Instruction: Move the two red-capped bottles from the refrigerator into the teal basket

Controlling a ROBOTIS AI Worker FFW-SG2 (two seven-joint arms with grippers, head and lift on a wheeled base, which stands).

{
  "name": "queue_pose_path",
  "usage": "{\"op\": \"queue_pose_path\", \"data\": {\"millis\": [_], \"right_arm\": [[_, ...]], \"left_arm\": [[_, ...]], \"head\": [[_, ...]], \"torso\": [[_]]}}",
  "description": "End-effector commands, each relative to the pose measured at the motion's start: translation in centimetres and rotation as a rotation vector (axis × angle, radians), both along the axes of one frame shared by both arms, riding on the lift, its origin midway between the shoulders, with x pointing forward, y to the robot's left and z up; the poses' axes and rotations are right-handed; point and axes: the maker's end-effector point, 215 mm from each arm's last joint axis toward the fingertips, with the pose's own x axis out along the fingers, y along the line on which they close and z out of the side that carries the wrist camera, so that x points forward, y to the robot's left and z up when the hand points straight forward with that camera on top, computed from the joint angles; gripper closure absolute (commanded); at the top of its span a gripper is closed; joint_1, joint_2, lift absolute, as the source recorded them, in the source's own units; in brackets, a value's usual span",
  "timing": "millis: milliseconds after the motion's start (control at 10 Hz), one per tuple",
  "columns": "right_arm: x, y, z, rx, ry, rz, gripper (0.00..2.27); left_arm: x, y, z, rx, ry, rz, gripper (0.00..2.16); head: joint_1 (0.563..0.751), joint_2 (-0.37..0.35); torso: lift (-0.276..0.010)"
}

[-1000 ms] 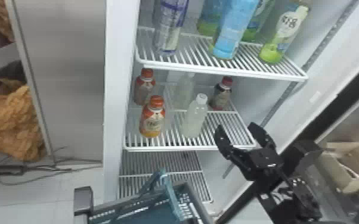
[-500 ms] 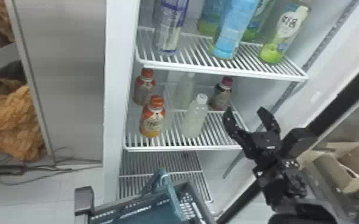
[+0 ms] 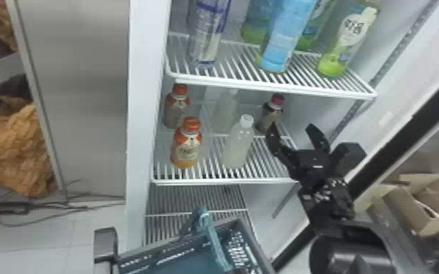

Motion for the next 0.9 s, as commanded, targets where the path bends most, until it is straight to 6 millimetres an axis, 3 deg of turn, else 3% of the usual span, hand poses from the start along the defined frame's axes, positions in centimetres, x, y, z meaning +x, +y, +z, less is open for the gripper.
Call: {"op": "queue_pose_path", "data": {"millis": [0, 400, 800], "right_arm": [[1.6, 0.1, -0.9, 0.010, 0.016, 0.000, 0.04], [4.6, -1.0, -3.0, 0.015, 0.070, -0.038, 0.04], [6.2, -1.7, -5.0, 0.044, 0.121, -0.054, 0.04]], "left_arm": [[0.0, 0.0, 0.1, -0.002, -0.001, -0.001, 1.13], [-0.2, -0.2, 0.3, -0.004, -0.003, -0.011, 1.13], [-0.2, -0.2, 0.4, -0.008, -0.001, -0.011, 1.13]], "head": [[0.695, -0.350], [0.695, -0.350], [0.695, -0.350]], "torso": [[-0.228], [-0.228], [-0.228]]}}
